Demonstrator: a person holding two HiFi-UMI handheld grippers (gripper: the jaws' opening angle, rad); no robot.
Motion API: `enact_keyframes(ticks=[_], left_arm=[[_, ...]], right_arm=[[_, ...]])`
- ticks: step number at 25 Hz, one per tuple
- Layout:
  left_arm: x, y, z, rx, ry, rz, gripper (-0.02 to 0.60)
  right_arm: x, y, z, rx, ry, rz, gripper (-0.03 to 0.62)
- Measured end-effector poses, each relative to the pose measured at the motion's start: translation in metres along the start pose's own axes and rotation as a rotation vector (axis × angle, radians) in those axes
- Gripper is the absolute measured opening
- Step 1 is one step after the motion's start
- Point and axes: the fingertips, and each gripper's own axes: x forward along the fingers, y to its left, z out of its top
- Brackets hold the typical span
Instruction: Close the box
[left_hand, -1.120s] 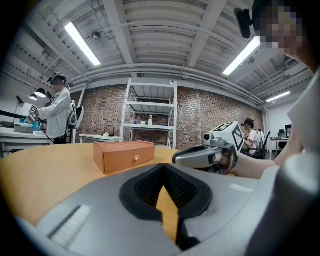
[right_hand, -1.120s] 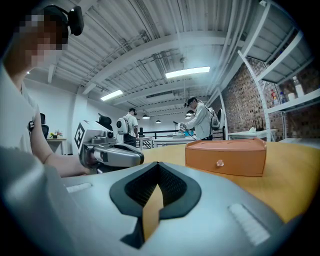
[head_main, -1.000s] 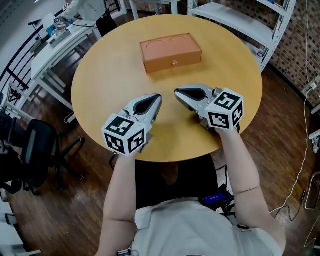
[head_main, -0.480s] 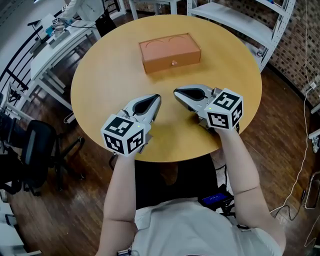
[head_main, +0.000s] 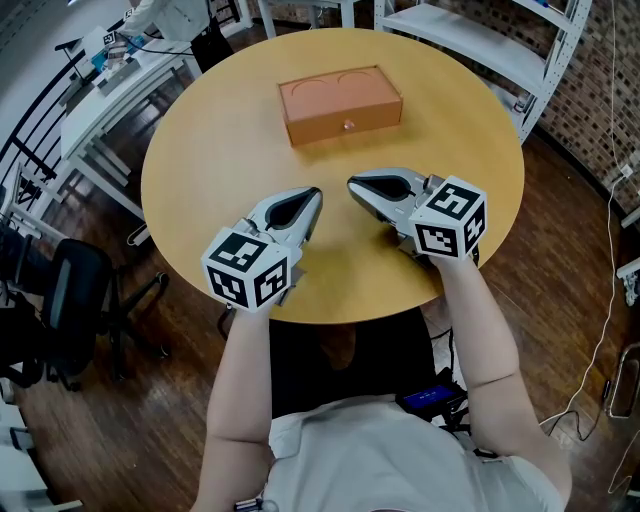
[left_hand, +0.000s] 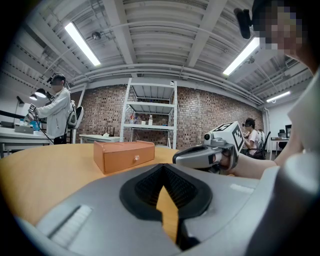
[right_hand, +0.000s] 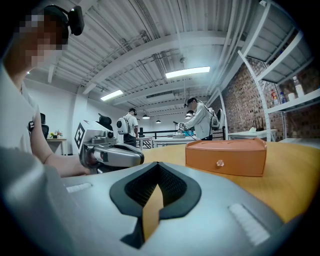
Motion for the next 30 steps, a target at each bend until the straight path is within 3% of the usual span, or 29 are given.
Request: enact_keyframes(ticks=[30], left_arm=[[-0.0004,-0.0014,-0.0001,0.001,-0.001,0.001,0.002]], right_arm=[[-0.0009,0.0011,-0.0009,-0.003,0.004,0.002,0.0]])
